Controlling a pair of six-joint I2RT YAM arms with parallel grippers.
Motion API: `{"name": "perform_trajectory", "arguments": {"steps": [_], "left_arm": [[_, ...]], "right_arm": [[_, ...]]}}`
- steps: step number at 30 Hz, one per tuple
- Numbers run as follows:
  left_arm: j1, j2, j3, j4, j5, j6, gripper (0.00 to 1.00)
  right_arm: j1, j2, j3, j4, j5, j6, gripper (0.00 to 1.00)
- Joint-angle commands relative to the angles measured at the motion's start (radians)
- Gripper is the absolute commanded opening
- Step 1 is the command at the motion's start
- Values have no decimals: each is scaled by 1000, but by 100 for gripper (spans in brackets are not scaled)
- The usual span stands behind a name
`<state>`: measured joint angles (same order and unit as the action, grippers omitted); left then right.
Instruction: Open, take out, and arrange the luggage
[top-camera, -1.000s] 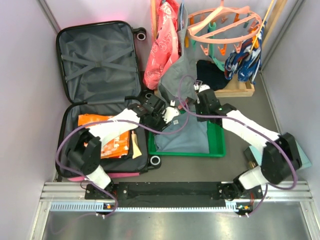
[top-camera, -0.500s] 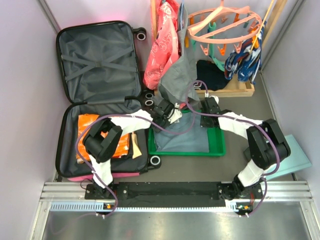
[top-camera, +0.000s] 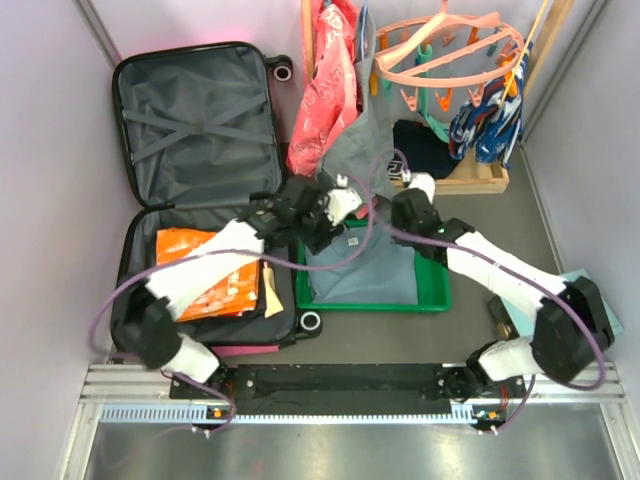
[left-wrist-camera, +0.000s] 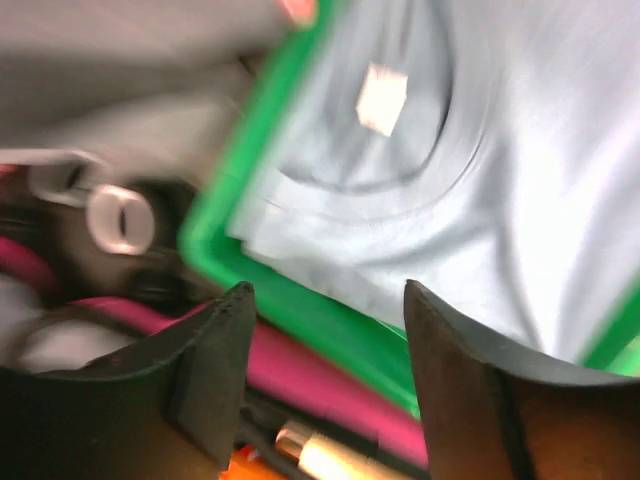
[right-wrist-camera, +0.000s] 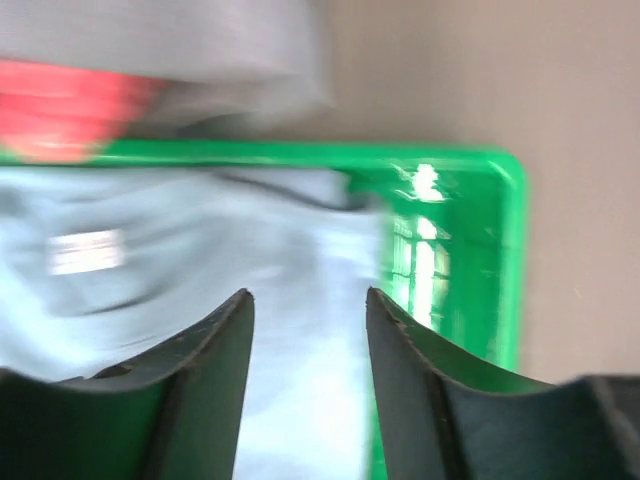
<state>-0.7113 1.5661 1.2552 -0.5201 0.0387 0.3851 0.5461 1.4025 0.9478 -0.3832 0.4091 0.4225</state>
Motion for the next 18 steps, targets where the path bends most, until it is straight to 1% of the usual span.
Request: {"name": "perform_trajectory", "arguments": {"steps": [1,3,4,5,6,7,8,9,10,11,12,13,14,15,16,17,18], "left_arm": [[-1,-201,68,-38,-29,-29,70],[10,-247,78,-93,-146,-37,75],[24,-256,82,-122,-243,-41,75],[45,-276,79,-177,-267,-57,75],[124,-294,72,-198,-267,-64,75],[184,-329,47,-213,-203,-75,75],[253,-348,35,-245,-141,-92,75],[409,-366,21,-260,-79,-92,75],[479,-395,-6,-283,-44,-83,75],[537,-405,-20,-300,17,-65,75],[626,-417,-39,-326,35,-57,75],[666,-438,-81,-331,58,-51,75],[743,-449,-103,-334,103,-37,76],[769,-459,-124,-333,116,-34,76],[789,-469,-160,-331,119,-28,77],[814,-475,-175,-336,112,-20,77],[823,-479,-191,-321,92,-14,77]], "right_arm": [[170,-79,170,-88,47,8,50],[234,-74,209,-71,1,44,52],[306,-47,250,-48,-30,53,52],[339,-30,278,-46,-36,65,52],[368,2,310,-48,-42,82,53],[426,31,386,-60,-56,90,53],[448,108,428,-68,-68,104,53],[472,145,468,-69,-85,120,53],[489,183,542,-63,-120,131,54],[523,266,577,-56,-137,145,54],[535,306,607,-43,-157,171,54],[543,355,676,-36,-205,189,55],[557,434,707,-28,-232,206,56],[560,479,761,-17,-251,241,56],[563,513,781,-8,-274,261,56],[568,544,795,24,-280,280,56],[568,603,822,35,-285,332,56]]}}
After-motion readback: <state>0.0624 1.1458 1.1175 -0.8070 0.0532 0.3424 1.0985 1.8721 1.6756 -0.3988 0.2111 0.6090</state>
